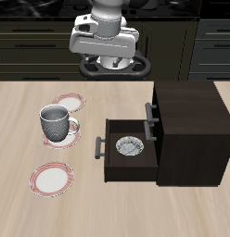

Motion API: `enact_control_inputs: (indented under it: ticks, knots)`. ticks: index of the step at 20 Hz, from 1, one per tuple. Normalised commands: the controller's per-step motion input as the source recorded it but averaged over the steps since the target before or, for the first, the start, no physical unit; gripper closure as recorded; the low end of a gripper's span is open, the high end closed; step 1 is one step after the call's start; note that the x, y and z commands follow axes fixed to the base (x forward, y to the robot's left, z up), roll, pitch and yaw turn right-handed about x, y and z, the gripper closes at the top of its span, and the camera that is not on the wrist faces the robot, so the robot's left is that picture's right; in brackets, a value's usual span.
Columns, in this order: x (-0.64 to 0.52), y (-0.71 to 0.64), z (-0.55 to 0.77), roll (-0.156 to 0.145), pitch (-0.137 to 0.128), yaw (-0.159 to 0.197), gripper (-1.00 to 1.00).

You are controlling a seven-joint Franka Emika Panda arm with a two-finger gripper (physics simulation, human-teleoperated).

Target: Place the bowl on top of the cabinet

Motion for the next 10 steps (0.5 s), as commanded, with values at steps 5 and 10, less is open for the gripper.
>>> enact_control_inputs:
  ticks: [5, 10]
  knots:
    - [0.30, -0.01, 0.04, 0.010, -0.009, 0.007, -1.00]
    - [0.30, 0.10, 0.04, 0.021, -0.027, 0.048, -1.00]
